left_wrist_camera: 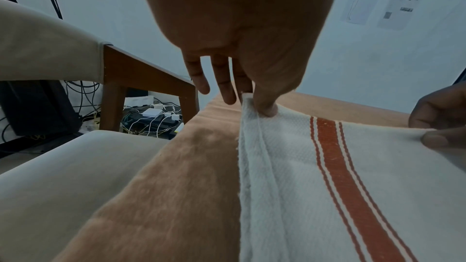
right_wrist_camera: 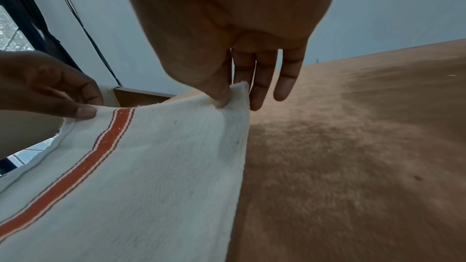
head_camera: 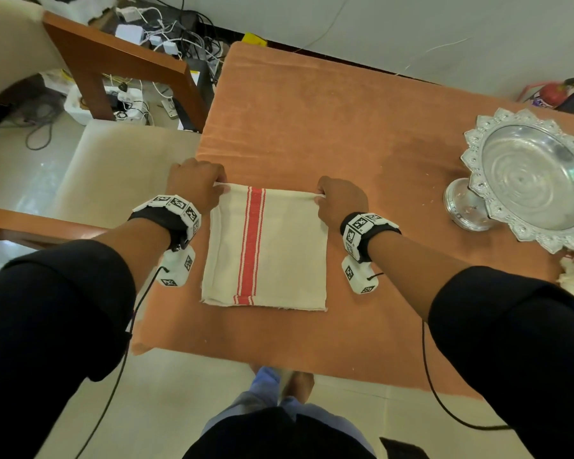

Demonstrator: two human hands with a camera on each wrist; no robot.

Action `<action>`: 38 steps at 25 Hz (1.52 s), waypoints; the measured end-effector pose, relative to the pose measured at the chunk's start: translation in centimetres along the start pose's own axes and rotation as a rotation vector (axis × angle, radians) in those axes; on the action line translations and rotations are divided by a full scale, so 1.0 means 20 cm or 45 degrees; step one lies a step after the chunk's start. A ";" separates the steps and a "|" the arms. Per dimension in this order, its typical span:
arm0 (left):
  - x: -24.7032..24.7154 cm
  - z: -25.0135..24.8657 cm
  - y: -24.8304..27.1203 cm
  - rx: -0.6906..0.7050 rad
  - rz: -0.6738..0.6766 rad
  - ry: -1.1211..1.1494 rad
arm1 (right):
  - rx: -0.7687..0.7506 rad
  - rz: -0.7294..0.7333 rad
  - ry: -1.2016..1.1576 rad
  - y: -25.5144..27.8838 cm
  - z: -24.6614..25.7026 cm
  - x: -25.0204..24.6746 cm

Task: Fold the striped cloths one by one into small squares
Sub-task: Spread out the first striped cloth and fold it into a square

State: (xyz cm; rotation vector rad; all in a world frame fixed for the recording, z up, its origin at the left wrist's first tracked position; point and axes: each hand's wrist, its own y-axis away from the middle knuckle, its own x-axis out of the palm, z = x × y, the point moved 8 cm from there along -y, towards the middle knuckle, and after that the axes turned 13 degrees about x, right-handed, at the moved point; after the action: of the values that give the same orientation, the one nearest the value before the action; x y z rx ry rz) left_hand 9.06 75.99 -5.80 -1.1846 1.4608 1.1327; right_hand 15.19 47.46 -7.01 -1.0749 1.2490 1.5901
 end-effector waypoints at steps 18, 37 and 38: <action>-0.01 -0.24 0.71 0.450 -0.225 0.087 | -0.543 -0.022 -0.012 0.59 0.00 0.11; 0.22 -0.43 1.05 0.254 -0.119 -0.018 | -0.723 0.020 0.215 0.91 -0.02 0.32; 0.18 -0.47 1.03 0.255 -0.189 -0.011 | -0.713 -0.041 0.169 0.90 0.01 0.28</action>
State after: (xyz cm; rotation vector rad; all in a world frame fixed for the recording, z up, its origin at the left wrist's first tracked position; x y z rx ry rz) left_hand -12.61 68.70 -5.64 -1.1254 1.4192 0.8686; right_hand -3.48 45.21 -7.46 -1.5566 0.8739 1.9249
